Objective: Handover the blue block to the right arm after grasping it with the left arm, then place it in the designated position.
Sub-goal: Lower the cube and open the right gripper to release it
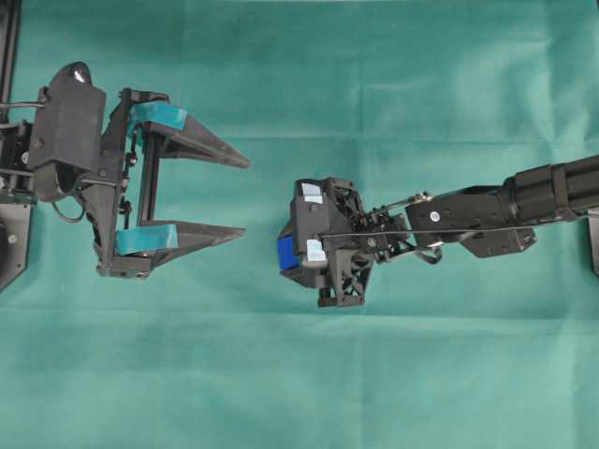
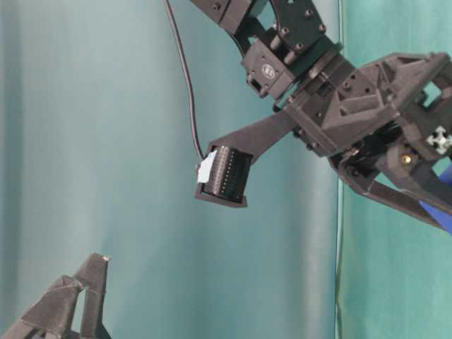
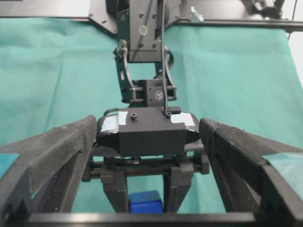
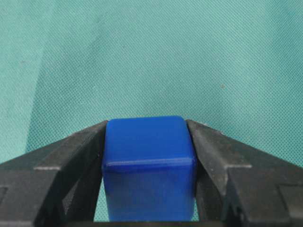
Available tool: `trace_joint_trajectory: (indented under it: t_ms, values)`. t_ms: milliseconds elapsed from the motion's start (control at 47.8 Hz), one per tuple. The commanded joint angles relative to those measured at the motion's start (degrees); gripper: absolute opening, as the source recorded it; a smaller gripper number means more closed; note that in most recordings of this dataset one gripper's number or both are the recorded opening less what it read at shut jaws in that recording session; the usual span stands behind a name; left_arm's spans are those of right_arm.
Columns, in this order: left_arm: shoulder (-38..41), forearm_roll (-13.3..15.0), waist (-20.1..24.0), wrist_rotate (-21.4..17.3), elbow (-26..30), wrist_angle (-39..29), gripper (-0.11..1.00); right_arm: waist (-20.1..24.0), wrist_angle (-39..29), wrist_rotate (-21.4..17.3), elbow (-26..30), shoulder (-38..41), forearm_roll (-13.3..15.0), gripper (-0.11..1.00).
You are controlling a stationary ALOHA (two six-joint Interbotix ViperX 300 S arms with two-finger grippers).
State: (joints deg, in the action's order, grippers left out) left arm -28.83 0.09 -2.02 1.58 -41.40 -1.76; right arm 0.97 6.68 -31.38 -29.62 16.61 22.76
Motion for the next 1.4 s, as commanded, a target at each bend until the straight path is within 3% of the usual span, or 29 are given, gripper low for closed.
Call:
trace_joint_trajectory:
  t_ms: [0,439,565,649,1088,1381]
  values:
    - [-0.3,0.0,-0.2,-0.1,1.3,0.3,0.98,0.0,0.5,0.1,1.0,-0.9,0.2,0.54]
    - [-0.4,0.0,-0.2,-0.1,1.3,0.1,0.98,0.0,0.6,-0.3,1.5,-1.0,0.0,0.54]
    - [-0.4,0.0,-0.2,-0.1,1.3,0.1,0.98,0.0,1.0,-0.4,1.6,-1.4,-0.4,0.84]
    - [-0.4,0.0,-0.2,-0.1,1.3,0.1,0.98,0.0,1.2,-0.4,1.6,-1.7,-0.4,0.94]
    - [-0.4,0.0,-0.2,0.0,1.3,0.1,0.98,0.0,-0.3,-0.5,1.6,-4.3,-0.4,0.92]
    - [-0.4,0.1,-0.2,-0.1,1.3,0.1,0.98,0.3,-8.6,0.2,1.6,-13.6,0.1,0.91]
